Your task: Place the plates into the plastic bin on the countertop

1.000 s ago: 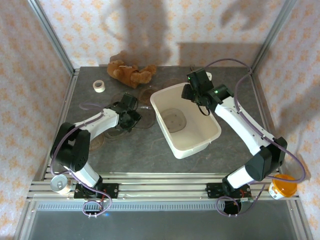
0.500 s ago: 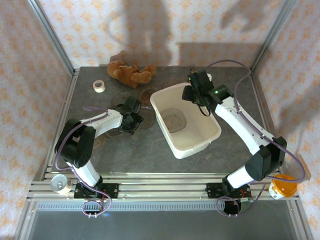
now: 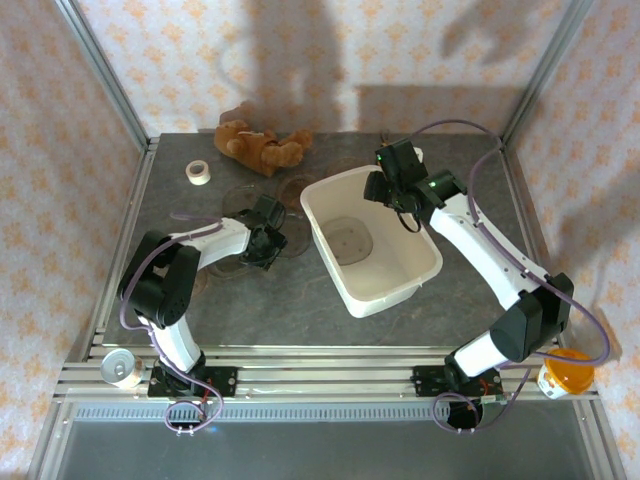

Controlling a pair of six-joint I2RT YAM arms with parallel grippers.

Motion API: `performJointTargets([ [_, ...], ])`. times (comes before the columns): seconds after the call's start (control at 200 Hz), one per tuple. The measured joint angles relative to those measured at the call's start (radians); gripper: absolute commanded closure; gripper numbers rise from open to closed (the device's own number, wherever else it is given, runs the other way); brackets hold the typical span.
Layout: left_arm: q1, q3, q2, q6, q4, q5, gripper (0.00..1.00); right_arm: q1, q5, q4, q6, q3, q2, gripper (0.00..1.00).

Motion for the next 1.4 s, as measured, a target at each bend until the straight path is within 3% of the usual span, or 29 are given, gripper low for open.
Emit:
performJointTargets([
  [0.365, 0.000, 0.008, 0.007, 0.000, -0.043, -0.002, 0.80, 0.000, 0.000, 0.007, 0.000, -0.018, 0.000, 0.28],
  [0.836, 0.000, 0.027, 0.020, -0.018, 0.058, -0.001, 0.97, 0.000, 0.000, 0.022, 0.000, -0.047, 0.001, 0.28],
  [1.076, -0.002, 0.033, 0.004, -0.017, 0.053, -0.012, 1.00, 0.000, 0.001, 0.030, 0.000, -0.055, 0.000, 0.28],
  [1.401, -0.022, 0.034, -0.137, 0.011, -0.031, -0.081, 1.00, 0.000, 0.000, 0.037, -0.001, -0.065, 0.000, 0.28],
])
